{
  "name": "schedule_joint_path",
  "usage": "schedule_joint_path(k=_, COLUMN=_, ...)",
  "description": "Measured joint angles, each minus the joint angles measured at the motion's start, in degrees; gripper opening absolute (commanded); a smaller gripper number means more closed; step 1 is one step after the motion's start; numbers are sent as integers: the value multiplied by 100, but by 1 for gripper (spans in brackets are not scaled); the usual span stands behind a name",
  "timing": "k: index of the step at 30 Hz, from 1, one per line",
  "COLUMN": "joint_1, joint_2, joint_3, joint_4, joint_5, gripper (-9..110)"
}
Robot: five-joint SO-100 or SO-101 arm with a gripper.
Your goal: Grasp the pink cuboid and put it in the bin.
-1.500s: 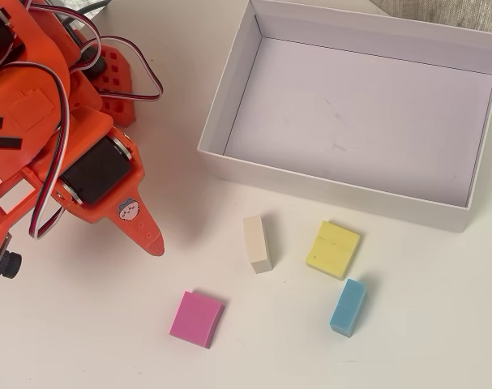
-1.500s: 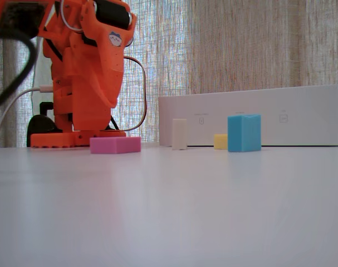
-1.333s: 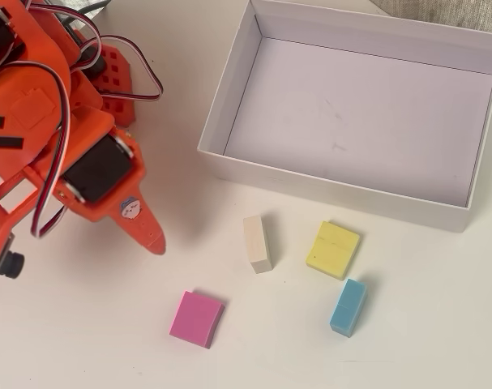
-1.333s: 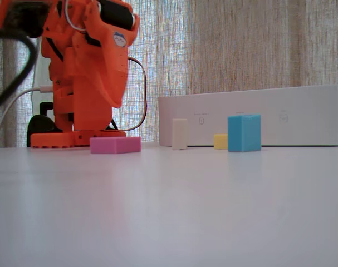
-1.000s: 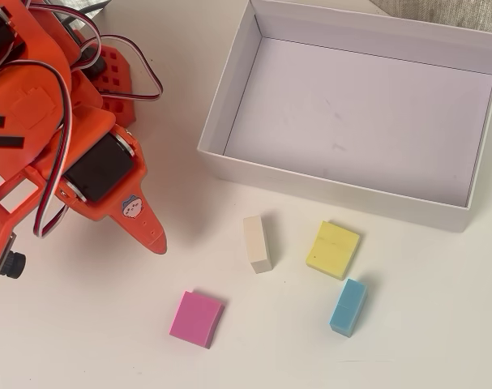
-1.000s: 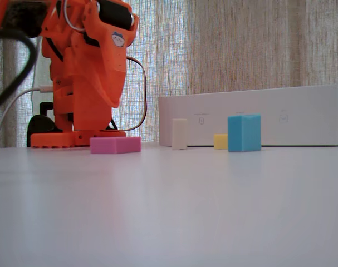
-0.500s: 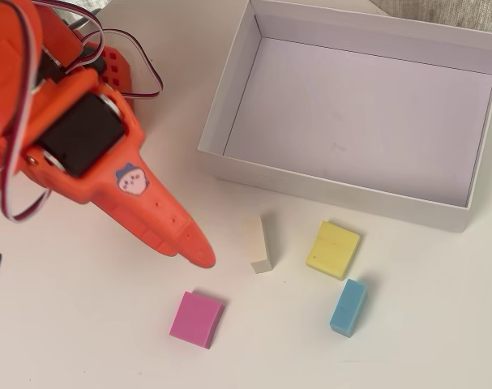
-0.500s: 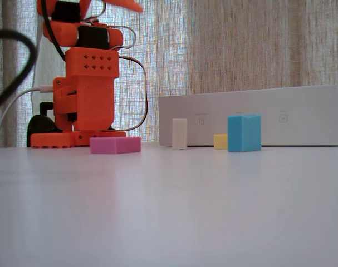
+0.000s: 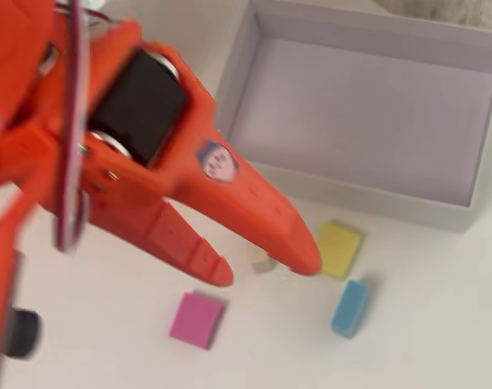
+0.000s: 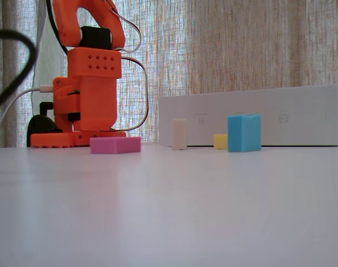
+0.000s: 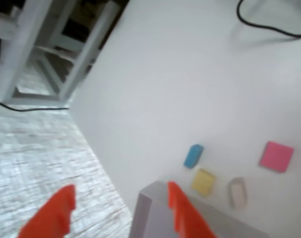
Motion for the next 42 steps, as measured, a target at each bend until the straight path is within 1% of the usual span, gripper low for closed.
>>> schedule_joint_path(k=4, joint_1=176, joint_2=-229, joint_3=369, joint_4=369, joint_5=-176, gripper=32)
schedule_joint_path(k=11, joint_1=466, joint_2=-246, joint_3=1564, joint_4=422, joint_5=-211, gripper=32)
schedule_joint_path(k=18, joint_1=993, joint_2=-571, joint_3=2294, joint_4=26, joint_5=-211, gripper=32)
schedule_joint_path(k=25, joint_1=1274, joint_2=-1002, joint_3=2856, joint_4=-325, joint_5=-281, gripper=32)
schedule_joint_path(k=32, joint_1=1248, joint_2=-1107, joint_3=3507, joint_4=-773, joint_5=-316, gripper=31)
schedule_joint_path(k=42, joint_1=1283, joint_2=-1819, joint_3=3674, joint_4=-1389, joint_5=-316, gripper=30)
